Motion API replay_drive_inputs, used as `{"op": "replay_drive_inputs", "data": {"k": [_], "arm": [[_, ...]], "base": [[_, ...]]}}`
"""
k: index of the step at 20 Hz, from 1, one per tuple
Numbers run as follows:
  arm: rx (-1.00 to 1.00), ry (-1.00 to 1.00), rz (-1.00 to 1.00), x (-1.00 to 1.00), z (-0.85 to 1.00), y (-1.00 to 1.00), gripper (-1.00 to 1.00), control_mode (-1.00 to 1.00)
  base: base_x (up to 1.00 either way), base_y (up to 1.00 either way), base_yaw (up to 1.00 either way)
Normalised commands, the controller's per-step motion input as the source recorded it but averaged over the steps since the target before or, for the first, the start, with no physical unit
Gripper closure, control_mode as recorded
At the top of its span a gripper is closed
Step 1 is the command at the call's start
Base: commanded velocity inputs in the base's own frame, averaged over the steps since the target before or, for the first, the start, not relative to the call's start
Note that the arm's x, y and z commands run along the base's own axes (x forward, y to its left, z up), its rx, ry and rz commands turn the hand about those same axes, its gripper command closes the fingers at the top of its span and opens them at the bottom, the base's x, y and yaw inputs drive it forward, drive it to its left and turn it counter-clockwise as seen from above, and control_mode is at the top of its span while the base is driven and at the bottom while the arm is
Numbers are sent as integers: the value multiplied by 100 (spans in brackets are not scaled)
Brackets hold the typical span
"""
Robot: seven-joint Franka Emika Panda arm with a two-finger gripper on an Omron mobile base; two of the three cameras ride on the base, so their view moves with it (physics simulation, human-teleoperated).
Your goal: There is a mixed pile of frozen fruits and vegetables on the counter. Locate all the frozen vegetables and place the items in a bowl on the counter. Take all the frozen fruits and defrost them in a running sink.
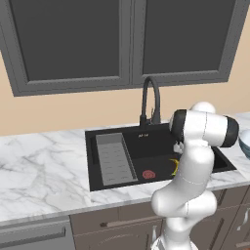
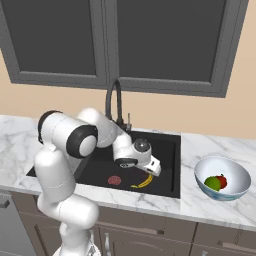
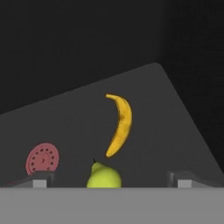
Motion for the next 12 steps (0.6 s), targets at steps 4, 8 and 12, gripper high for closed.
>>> {"op": "replay_drive_inputs", "data": {"k": [4,8,12], "arm": [[-12,6,0,-7,32,5,-100,-100],[-1,1,-1,-4,18,-1,-100,-100],[1,5,0,2,6,-2,-100,-100]], "base": [[0,0,0],[0,0,0],[0,0,0]]}}
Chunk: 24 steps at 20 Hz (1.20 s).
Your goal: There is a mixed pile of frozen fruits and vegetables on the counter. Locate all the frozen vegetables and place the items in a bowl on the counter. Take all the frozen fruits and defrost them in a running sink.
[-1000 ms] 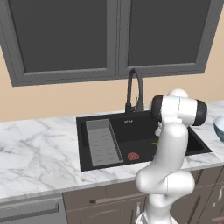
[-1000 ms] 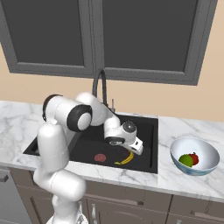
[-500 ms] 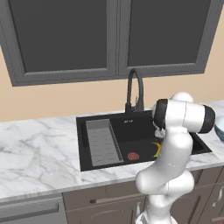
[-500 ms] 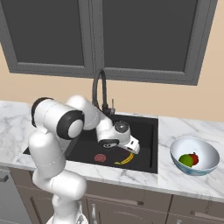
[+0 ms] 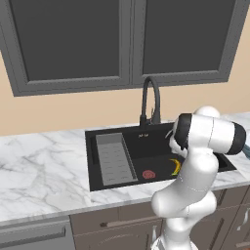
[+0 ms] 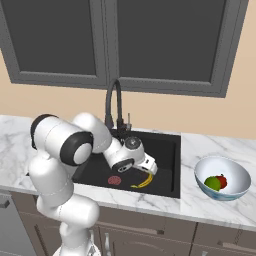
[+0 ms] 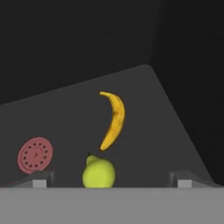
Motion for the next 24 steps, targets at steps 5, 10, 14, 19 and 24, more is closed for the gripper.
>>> {"op": "replay_drive_inputs", "data": {"k": [5,10,14,19,24], "arm": [[3,18,1,0,25,-2,-100,-100],[0,15,4,0,33,0,-100,-100],[1,10,3,-1,49,0,-100,-100],[2,6,1,-8,49,0,-100,-100],[2,2,0,-13,47,-1,-100,-100]], "base": [[0,0,0],[0,0,0],[0,0,0],[0,0,0],[0,0,0]]}}
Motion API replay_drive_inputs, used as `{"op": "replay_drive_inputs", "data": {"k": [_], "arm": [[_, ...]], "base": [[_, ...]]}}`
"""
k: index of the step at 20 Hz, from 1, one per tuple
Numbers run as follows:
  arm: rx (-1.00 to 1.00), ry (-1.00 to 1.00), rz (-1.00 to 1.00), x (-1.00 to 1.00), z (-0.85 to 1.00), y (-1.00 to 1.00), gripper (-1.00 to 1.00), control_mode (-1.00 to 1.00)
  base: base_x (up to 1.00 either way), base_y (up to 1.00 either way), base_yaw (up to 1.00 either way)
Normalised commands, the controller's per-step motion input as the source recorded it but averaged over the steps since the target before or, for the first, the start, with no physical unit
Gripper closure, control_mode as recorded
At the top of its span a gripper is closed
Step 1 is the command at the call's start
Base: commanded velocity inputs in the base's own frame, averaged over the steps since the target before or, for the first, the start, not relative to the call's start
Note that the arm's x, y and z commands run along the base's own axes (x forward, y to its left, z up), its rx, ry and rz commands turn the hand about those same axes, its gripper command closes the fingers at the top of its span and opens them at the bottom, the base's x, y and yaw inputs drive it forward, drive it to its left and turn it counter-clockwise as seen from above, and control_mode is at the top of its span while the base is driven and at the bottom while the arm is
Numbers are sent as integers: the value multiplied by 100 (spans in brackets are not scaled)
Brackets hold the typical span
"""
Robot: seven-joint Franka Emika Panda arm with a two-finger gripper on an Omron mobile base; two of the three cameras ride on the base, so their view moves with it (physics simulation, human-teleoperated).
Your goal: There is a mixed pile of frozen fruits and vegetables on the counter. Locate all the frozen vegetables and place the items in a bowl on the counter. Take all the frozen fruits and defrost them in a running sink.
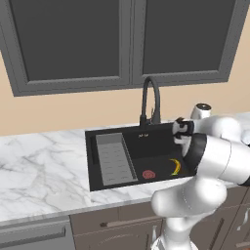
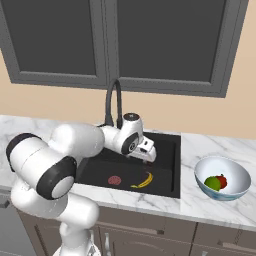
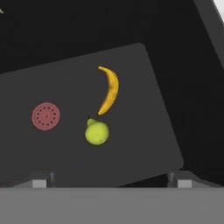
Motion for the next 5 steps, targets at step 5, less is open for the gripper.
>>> {"op": "replay_drive_inputs", "data": {"k": [5], "arm": [[0,-3,1,-13,46,0,-100,-100]], "base": [[0,0,0]]}}
